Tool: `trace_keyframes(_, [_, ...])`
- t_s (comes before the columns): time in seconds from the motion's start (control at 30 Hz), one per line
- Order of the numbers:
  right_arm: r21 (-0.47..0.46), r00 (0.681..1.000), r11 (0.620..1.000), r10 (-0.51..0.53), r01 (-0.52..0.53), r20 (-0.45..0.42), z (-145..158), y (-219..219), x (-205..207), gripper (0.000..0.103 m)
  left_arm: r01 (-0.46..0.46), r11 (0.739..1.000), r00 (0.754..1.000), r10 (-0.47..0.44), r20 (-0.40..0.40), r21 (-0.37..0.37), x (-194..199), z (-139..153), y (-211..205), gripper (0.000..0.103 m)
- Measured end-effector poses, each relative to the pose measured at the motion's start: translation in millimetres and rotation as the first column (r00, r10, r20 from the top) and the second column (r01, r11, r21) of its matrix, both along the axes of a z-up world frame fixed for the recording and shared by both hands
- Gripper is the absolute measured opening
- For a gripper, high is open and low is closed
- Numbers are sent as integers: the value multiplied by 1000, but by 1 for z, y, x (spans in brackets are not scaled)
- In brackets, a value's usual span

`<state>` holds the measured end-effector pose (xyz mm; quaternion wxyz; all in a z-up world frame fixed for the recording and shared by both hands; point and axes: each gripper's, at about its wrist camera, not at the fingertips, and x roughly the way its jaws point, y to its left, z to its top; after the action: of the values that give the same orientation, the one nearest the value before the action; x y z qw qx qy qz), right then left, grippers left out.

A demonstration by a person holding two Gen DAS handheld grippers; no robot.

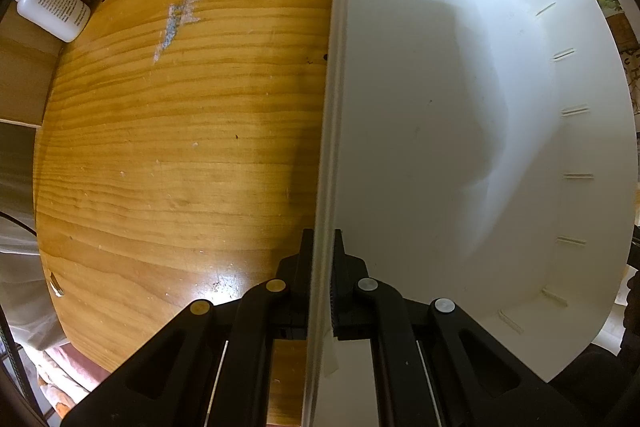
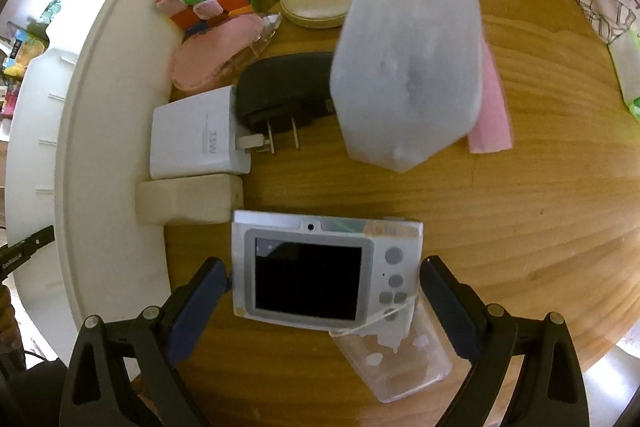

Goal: Organize rigid objects
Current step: 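Lift the white screened gadget off the desk with the right tool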

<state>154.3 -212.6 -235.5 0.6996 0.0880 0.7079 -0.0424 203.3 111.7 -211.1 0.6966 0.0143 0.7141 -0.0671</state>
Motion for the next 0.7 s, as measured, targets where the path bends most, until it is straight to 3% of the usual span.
trace_keyframes(0.4, [-34, 999, 999, 24, -25, -25, -8, 16, -2, 94, 2, 1000, 1000, -2, -10, 5, 0, -4, 1, 5])
trace_keyframes(0.7, [-20, 1000, 999, 25, -25, -17, -4, -1, 3, 95, 12, 1000, 1000, -11, -9, 13, -1, -6, -1, 6])
